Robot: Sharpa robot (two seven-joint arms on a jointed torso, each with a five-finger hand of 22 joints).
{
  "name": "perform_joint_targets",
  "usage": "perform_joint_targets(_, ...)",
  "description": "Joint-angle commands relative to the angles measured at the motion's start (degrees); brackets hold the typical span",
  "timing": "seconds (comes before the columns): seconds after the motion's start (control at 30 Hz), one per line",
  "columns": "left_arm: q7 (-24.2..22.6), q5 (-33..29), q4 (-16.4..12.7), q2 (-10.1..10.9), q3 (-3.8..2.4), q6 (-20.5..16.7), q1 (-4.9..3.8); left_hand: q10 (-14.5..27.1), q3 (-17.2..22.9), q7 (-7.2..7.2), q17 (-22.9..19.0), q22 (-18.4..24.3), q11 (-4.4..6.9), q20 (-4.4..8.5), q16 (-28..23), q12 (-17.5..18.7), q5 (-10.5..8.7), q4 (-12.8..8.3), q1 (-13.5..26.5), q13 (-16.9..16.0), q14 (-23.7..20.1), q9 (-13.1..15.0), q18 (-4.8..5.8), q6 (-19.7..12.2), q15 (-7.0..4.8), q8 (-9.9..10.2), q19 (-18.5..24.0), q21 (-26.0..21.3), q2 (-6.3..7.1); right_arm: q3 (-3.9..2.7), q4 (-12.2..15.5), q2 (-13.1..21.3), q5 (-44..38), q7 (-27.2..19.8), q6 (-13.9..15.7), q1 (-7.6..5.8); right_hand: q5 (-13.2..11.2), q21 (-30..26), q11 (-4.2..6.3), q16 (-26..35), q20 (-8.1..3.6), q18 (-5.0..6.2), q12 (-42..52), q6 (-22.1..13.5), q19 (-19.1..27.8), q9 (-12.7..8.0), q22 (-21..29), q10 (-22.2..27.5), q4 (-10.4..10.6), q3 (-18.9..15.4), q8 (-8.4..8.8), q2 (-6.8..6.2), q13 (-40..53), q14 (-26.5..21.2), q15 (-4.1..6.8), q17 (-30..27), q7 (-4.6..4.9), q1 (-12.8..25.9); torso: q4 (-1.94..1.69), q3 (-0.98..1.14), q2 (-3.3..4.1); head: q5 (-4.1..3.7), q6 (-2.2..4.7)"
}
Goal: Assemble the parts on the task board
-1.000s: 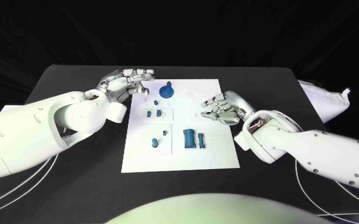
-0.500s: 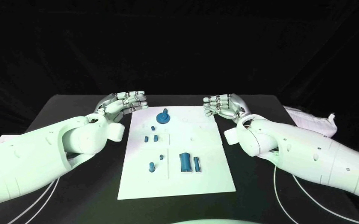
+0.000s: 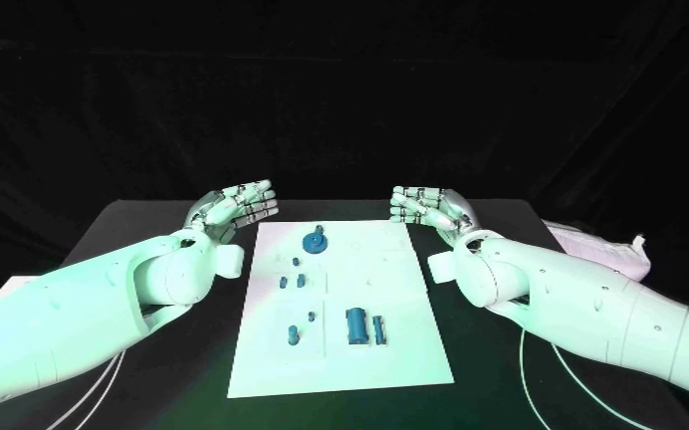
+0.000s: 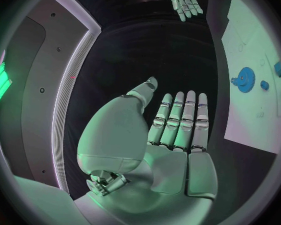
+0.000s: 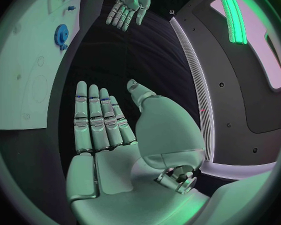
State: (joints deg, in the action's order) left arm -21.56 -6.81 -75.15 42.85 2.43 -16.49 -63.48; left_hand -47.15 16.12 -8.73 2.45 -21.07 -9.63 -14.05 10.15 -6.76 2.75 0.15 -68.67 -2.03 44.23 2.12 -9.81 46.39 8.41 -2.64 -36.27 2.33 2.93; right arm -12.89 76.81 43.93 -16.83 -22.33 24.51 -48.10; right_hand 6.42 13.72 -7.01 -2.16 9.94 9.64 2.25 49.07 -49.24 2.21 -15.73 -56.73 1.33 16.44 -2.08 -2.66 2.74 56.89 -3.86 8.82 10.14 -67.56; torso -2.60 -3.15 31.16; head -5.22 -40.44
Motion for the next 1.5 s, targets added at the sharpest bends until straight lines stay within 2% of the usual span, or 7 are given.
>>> perform_joint_targets(0.03,-0.6,0.5,-1.0,0.0,-0.20,-1.7,0.19,15.0,-5.1,2.79,-2.5,6.7,3.03,4.48,-3.2,2.2,-2.75,-0.2,21.9,2.0,-14.1,-2.1,3.21,-14.8,-2.68,2.6,11.6,-2.3,-2.93,0.88,1.2,0.0,1.5,-0.8,1.9,-1.00,-2.0,-4.4,2.23,2.2,-3.16,-3.19,-2.3,-15.6,15.7,-2.2,5.0,18.1,-1.3,-5.3,2.08,2.66,-2.7,-18.1,3.86,-2.8,-3.24,21.5,0.39,0.46,0.07,0.76,0.87)
perform_joint_targets(0.33,-4.0,3.3,-7.2,0.8,-1.20,-13.4,1.60,25.1,-8.6,4.65,-2.5,11.2,5.13,7.49,-5.4,6.8,-2.75,-0.2,36.5,2.0,-23.5,-2.1,4.85,-24.7,-8.41,2.6,19.3,-2.3,-2.93,8.35,8.6,0.5,11.0,-4.9,12.9,-7.88,-6.4,-7.3,7.01,2.2,-5.29,-4.71,-2.3,-26.1,26.2,-2.2,8.4,30.1,-1.3,-8.7,2.08,2.66,-2.7,-30.3,3.86,-4.7,-5.41,35.9,2.25,2.72,0.03,4.51,5.23)
perform_joint_targets(0.57,-7.1,5.8,-12.7,1.6,-2.09,-23.7,2.85,30.7,-10.5,8.73,-2.5,13.7,9.63,9.18,-10.1,6.8,-2.75,-0.2,44.8,2.0,-28.8,-2.1,5.76,-30.2,-8.41,2.6,23.7,-2.3,-2.93,12.46,12.7,0.7,16.3,-7.2,19.0,-11.66,-6.4,-8.9,7.01,2.2,-9.94,-5.33,-2.3,-32.0,32.1,-2.2,10.3,37.0,-1.3,-10.7,2.08,2.66,-2.7,-37.1,3.86,-8.8,-10.14,44.0,2.60,3.15,0.02,5.22,6.06)
perform_joint_targets(0.63,-7.6,6.3,-13.6,1.7,-2.24,-25.3,3.05,32.0,-10.9,8.73,-2.5,14.3,9.63,9.54,-10.1,6.8,-2.75,-0.2,46.6,2.0,-30.0,-2.1,5.76,-31.5,-8.41,2.6,24.6,-2.3,-2.93,12.82,13.1,0.8,16.7,-7.4,19.5,-12.00,-6.4,-9.3,7.01,2.2,-9.94,-9.64,-2.3,-33.3,33.4,-2.2,10.7,38.5,-1.3,-11.2,2.08,2.66,-2.7,-38.7,3.86,-8.8,-10.14,45.8,2.60,3.15,0.02,5.22,6.06)
perform_joint_targets(0.7,-8.0,6.6,-14.4,1.8,-2.36,-26.8,3.22,33.3,-11.4,8.73,-2.5,14.9,9.63,9.96,-10.1,6.8,-2.75,-0.2,48.6,2.0,-31.3,-2.1,9.81,-32.8,-8.41,2.6,25.6,-2.3,-2.93,12.89,13.1,0.8,16.8,-7.5,19.6,-12.06,-6.4,-13.7,7.01,2.2,-9.94,-9.64,-2.3,-34.7,34.8,-2.2,11.1,40.2,-1.3,-11.6,2.08,2.66,-2.7,-40.3,3.86,-8.8,-10.14,47.8,2.60,3.15,0.02,5.22,6.06)
perform_joint_targets(0.73,-8.1,6.7,-14.6,1.8,-2.39,-27.2,3.27,33.9,-11.5,8.73,-2.5,15.1,9.63,14.05,-10.1,6.8,-2.75,-0.2,49.3,2.0,-31.8,-2.1,9.81,-33.3,-8.41,2.6,26.1,-2.3,-2.93,12.89,13.1,0.8,16.8,-7.5,19.6,-12.06,-6.4,-13.7,7.01,2.2,-9.94,-9.64,-2.3,-35.3,35.4,-2.2,11.3,40.8,-1.3,-11.8,2.08,2.66,-2.7,-40.9,3.86,-8.8,-10.14,48.6,2.60,3.15,0.02,5.22,6.06)
perform_joint_targets(1.5,-8.2,6.8,-14.8,1.8,-2.43,-27.6,3.32,41.8,-16.1,8.73,-2.5,21.1,9.63,14.05,-10.1,6.8,-2.75,-0.2,61.0,2.0,-39.2,-2.1,9.81,-41.1,-8.41,2.6,32.0,-2.3,-2.93,12.89,13.1,0.8,16.8,-7.5,19.6,-12.06,-6.4,-13.7,7.01,2.2,-9.94,-9.64,-2.3,-43.7,43.8,-2.2,15.7,50.5,-1.3,-16.4,2.08,2.66,-2.7,-50.7,3.86,-8.8,-10.14,60.0,2.60,3.15,0.02,5.22,6.06)
